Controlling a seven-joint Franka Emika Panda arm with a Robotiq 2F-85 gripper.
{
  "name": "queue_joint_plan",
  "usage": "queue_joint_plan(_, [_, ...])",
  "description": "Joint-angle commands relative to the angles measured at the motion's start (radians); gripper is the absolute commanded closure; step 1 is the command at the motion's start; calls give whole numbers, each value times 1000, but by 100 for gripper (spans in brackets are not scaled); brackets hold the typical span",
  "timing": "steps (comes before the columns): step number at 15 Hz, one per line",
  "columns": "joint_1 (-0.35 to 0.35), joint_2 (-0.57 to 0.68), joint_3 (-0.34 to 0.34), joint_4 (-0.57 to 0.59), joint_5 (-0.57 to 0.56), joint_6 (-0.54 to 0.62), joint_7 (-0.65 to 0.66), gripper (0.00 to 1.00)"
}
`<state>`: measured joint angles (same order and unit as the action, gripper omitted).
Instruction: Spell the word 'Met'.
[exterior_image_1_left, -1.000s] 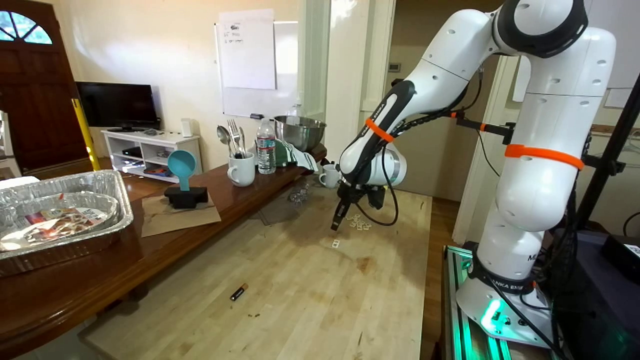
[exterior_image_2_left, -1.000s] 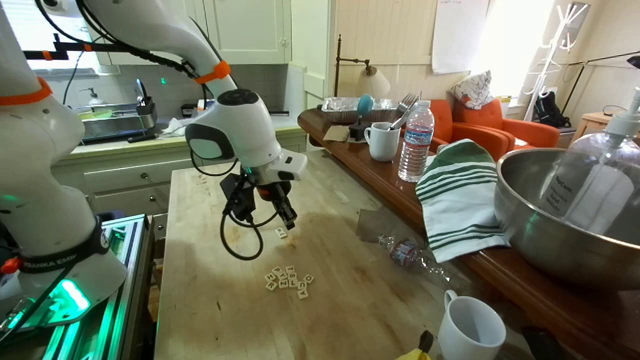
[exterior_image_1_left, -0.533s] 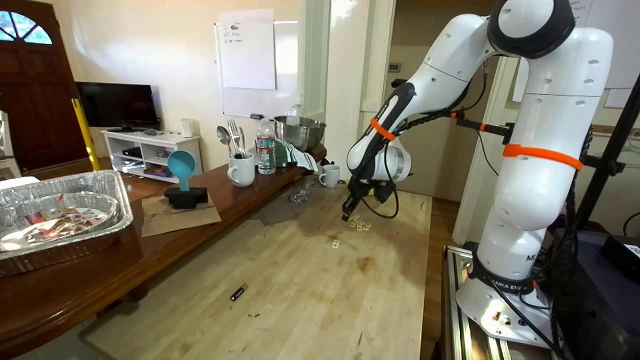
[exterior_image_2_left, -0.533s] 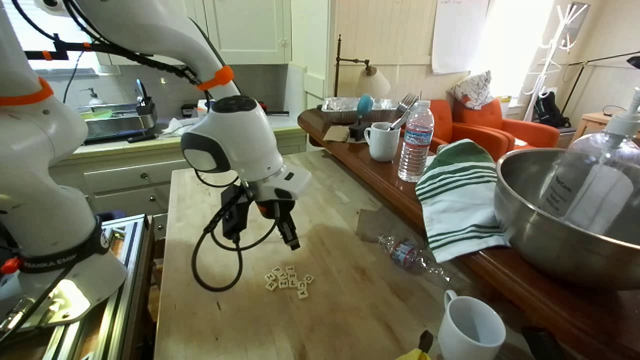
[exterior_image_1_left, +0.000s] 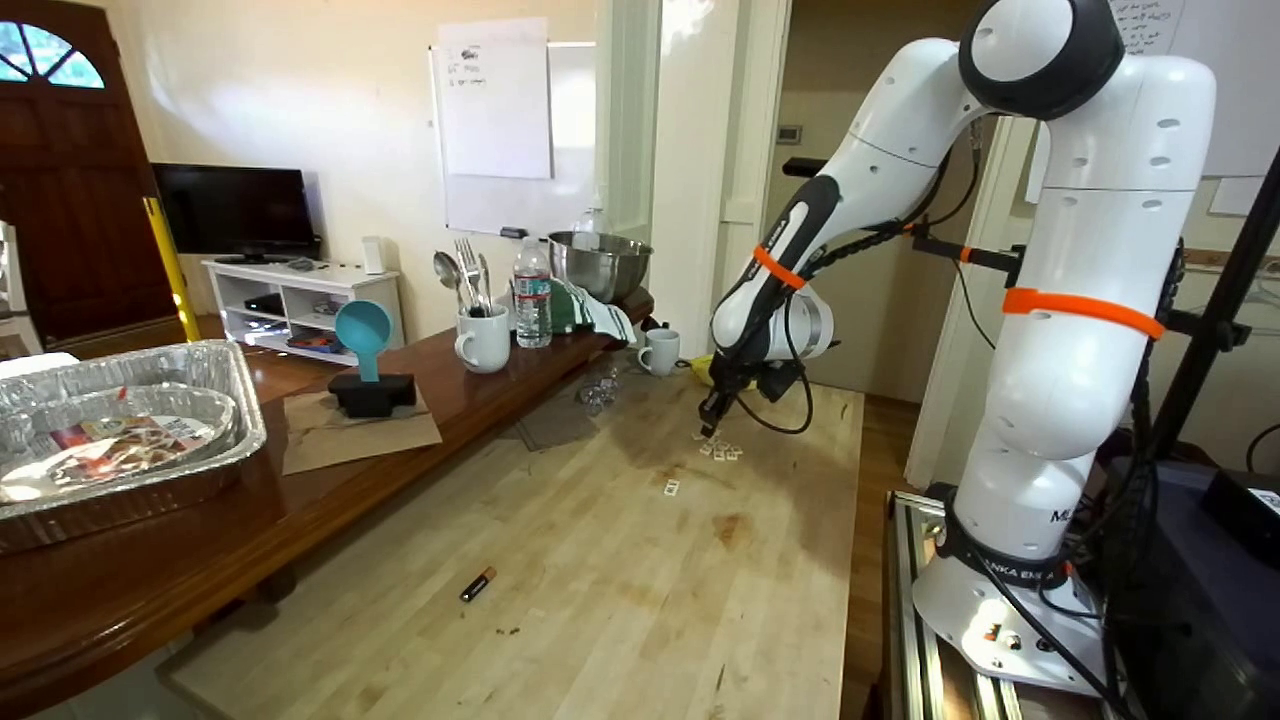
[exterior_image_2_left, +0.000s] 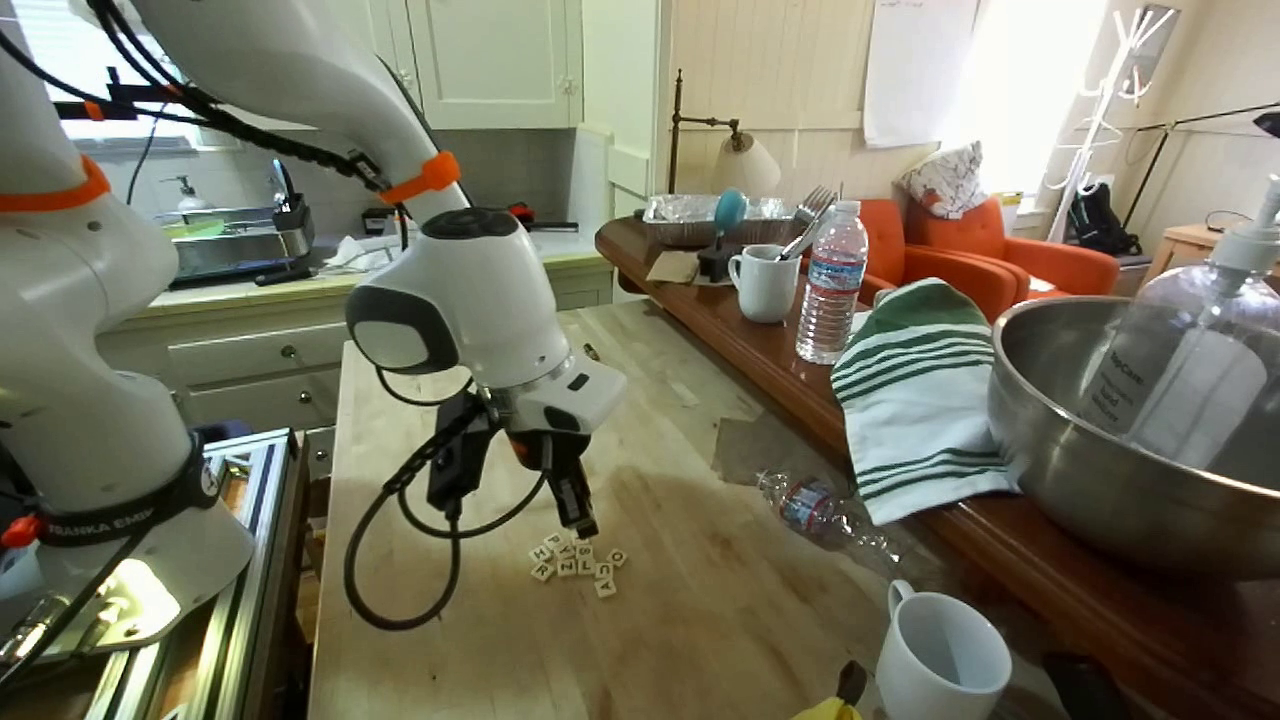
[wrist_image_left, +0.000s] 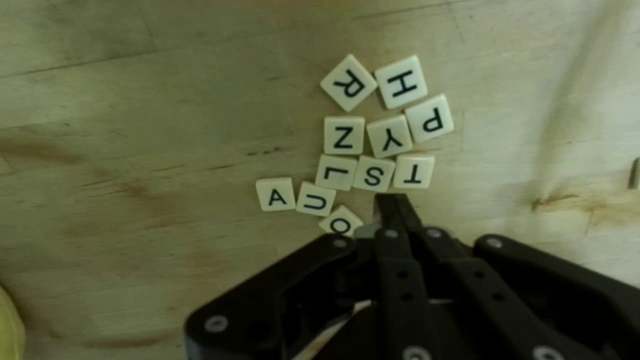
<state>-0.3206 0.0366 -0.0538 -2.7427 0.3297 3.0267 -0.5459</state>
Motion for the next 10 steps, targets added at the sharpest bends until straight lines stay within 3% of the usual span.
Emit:
queue_joint_plan(1, [3, -3, -32, 0, -98, -30, 86, 100])
queue_joint_plan(10, [17, 5, -30, -1, -161, -37, 136, 100])
